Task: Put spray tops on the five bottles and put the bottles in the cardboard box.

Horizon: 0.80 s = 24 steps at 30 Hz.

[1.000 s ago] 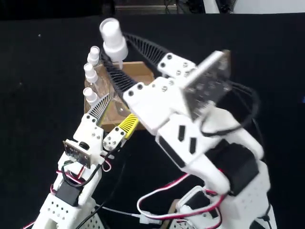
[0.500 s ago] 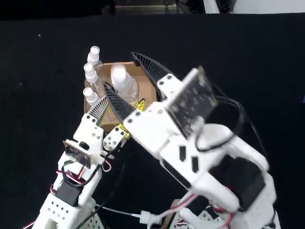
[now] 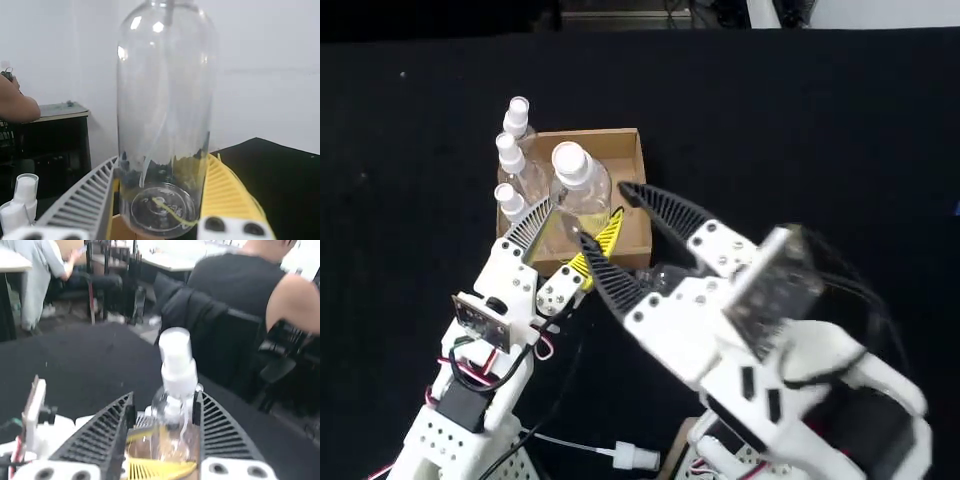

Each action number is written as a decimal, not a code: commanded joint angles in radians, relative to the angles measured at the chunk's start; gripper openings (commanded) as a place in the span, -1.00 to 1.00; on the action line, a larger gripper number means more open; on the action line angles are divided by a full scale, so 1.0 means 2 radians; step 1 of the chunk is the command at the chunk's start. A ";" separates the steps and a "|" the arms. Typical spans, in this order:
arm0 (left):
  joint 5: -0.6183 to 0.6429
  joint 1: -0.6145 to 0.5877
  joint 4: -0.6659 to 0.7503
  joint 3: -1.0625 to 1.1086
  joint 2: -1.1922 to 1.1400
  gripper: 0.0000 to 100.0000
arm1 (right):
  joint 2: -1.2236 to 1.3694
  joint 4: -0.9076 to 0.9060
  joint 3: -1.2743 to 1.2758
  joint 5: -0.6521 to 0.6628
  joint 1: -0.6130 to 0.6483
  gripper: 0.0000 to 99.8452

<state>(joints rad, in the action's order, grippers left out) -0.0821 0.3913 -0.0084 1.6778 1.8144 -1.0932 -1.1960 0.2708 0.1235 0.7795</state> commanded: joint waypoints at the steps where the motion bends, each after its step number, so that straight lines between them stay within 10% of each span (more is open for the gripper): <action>1: 0.005 0.006 -0.001 0.011 0.005 -0.81 | -0.006 -0.001 0.022 0.005 0.008 -0.58; 7: 0.005 0.006 -0.001 0.011 0.005 -0.81 | -0.004 0.011 0.067 0.000 0.007 -0.21; 24: 0.004 0.063 0.041 0.011 0.005 -0.81 | -0.005 0.067 0.096 0.000 0.006 -0.29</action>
<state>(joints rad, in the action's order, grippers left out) -0.0821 0.4465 0.0483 1.6778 1.8144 -1.0825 -1.0978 0.4672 0.1220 0.7810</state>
